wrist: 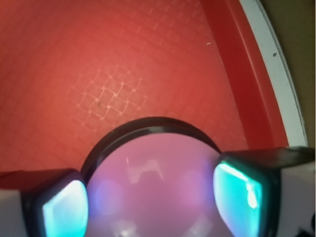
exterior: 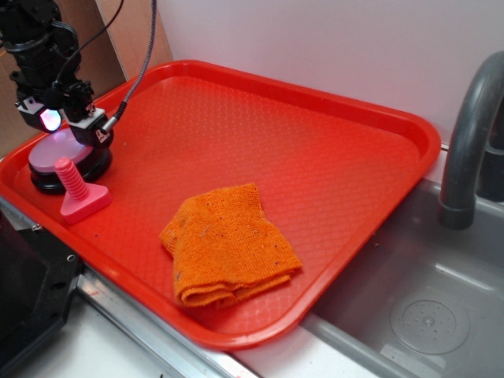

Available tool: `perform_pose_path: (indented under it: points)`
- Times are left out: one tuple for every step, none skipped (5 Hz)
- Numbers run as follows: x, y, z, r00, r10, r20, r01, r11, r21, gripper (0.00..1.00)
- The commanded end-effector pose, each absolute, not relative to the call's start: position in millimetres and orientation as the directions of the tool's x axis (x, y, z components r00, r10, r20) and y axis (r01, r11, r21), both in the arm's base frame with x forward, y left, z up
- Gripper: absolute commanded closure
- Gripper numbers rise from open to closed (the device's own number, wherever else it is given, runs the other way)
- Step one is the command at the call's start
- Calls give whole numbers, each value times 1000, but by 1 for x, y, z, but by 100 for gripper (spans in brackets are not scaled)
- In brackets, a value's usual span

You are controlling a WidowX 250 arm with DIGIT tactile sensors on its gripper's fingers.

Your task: Push the pink button.

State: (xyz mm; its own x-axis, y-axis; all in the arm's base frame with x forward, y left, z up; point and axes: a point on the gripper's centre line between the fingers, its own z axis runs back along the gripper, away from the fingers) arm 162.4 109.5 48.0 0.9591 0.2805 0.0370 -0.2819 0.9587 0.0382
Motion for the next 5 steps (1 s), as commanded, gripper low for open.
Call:
perform_pose_path:
  points:
    - [160,106,82,957,289,24,-290,955,61,0]
    - [163,104,90,952,306,30,-307,948,78,0]
    - [167,99,104,944,328,41,-331,935,125,0]
    - [169,95,114,943,327,64,-332,939,92,0]
    - [168,95,128,942,323,90,-330,941,75,0]
